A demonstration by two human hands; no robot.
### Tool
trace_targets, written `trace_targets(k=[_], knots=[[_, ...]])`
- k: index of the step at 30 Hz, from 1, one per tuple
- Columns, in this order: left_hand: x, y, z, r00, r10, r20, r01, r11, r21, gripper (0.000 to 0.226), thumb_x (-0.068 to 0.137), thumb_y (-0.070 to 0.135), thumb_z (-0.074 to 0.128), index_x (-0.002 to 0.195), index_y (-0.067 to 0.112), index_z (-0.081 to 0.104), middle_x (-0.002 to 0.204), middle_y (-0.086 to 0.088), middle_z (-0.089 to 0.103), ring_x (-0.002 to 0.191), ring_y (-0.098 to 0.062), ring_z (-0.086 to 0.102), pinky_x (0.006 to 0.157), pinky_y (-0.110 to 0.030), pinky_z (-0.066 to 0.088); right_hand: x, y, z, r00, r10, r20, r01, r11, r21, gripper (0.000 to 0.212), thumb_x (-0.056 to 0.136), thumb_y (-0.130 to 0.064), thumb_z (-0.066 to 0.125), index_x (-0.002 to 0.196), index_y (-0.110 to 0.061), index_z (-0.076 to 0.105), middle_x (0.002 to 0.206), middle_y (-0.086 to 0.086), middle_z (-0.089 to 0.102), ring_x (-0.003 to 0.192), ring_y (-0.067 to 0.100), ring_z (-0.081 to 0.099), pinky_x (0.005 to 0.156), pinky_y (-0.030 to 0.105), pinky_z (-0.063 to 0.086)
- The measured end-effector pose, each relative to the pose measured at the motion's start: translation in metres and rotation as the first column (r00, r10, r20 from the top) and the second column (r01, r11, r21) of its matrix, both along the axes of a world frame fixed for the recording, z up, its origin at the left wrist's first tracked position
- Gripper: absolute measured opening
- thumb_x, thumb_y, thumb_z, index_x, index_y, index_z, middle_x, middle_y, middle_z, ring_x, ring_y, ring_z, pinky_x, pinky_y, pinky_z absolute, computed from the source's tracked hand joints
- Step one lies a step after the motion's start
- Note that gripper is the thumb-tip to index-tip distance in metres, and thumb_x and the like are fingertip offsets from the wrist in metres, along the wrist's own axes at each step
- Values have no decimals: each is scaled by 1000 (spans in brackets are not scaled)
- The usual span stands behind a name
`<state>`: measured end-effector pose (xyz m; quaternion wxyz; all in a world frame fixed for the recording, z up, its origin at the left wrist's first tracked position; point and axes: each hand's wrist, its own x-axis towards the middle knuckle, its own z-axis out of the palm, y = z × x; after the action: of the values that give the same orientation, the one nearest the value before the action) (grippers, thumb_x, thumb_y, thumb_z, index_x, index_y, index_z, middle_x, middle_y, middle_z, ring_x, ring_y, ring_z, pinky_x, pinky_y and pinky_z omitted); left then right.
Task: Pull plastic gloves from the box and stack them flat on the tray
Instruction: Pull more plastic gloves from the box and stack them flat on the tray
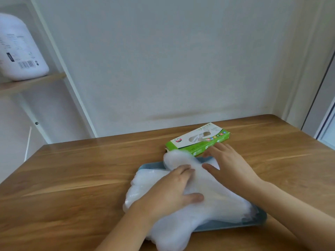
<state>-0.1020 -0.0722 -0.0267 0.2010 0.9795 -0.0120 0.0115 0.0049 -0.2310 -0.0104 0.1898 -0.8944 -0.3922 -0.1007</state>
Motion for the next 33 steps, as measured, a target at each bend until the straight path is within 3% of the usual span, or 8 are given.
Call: trace_targets(k=[5,10,16,19,21,25,29,33], knots=[[2,0,-3,995,-60,-85,64,997,51,90,86,65,52,154,25,9,160,12,5,147,-3,-1,121,-28,1,-14,-7,0,908,406,-102,-417,899,-133,35,95,-35,53,130,-28,53,136,-13,46,124,5,43,94,9,26],[7,12,-13,980,4,-198,36,979,200,115,74,81,47,152,25,-16,156,14,-29,140,-5,-32,117,-37,-19,0,-21,-11,910,322,-261,-411,786,-462,78,85,-71,26,149,-40,-8,157,-14,-14,143,2,-12,118,26,-8],[-3,42,3,955,114,-275,-69,984,167,132,64,77,66,150,31,-23,153,8,-35,142,-12,-31,119,-41,-13,6,-29,-6,925,270,-267,-377,742,-554,89,82,-76,30,147,-40,-18,156,-7,-22,145,13,-18,111,28,-16],[-5,52,15,944,123,-306,-81,986,147,131,65,71,71,150,33,-20,157,5,-27,144,-11,-24,119,-34,-11,7,-33,4,911,217,-350,-381,765,-519,89,82,-73,41,149,-41,-9,157,-14,-15,145,11,-12,109,24,-11],[-5,56,23,932,127,-339,-97,990,103,125,68,66,73,152,34,-13,159,9,-18,146,-9,-17,119,-30,-6,12,-29,14,904,198,-379,-357,838,-412,83,79,-71,50,149,-42,17,158,-15,11,144,10,13,114,27,12],[7,63,41,948,164,-272,-176,984,-19,97,81,55,67,153,33,7,160,14,6,146,-3,8,113,-17,12,42,-8,24,945,173,-276,-194,980,-48,41,84,-54,61,118,-32,59,126,-10,47,110,11,52,89,23,40],[34,62,57,971,151,-185,-171,981,-94,74,90,52,55,152,29,23,156,16,24,136,5,22,97,-6,17,81,15,22,985,48,-168,-37,997,68,29,90,-37,61,117,-25,60,119,-3,49,92,9,47,77,19,33],[60,59,48,970,121,-211,-149,981,-123,65,90,61,45,149,39,28,161,10,13,142,-1,22,110,-16,17,103,35,12,965,45,-259,-15,993,116,36,85,-37,69,118,-26,61,119,0,47,107,15,45,83,23,32]])
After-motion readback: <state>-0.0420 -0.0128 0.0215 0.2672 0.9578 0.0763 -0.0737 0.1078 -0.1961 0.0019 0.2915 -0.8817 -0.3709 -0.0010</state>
